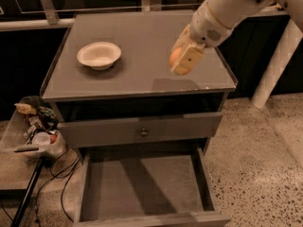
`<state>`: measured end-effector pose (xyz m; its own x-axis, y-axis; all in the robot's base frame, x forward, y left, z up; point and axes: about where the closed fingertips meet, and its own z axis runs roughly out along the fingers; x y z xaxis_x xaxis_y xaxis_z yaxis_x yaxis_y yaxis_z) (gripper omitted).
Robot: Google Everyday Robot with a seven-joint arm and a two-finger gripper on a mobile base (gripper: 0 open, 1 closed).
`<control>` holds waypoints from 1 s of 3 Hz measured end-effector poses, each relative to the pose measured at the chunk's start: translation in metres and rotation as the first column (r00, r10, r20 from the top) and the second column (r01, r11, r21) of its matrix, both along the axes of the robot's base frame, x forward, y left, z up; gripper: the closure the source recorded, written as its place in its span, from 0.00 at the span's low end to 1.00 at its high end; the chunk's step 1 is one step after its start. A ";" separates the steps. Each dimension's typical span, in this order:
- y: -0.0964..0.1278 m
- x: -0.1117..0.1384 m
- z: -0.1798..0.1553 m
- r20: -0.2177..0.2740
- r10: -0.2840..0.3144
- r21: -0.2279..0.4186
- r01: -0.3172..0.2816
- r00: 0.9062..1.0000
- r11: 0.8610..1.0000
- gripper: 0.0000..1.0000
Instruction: Place orange into middle drawer
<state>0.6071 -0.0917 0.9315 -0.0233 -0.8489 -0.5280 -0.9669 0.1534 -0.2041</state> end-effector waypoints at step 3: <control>-0.002 -0.108 -0.089 -0.118 -0.104 0.062 0.112 0.988 0.992 1.00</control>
Offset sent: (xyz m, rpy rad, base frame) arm -0.1346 -0.0165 -0.0983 0.0943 0.1049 -0.1562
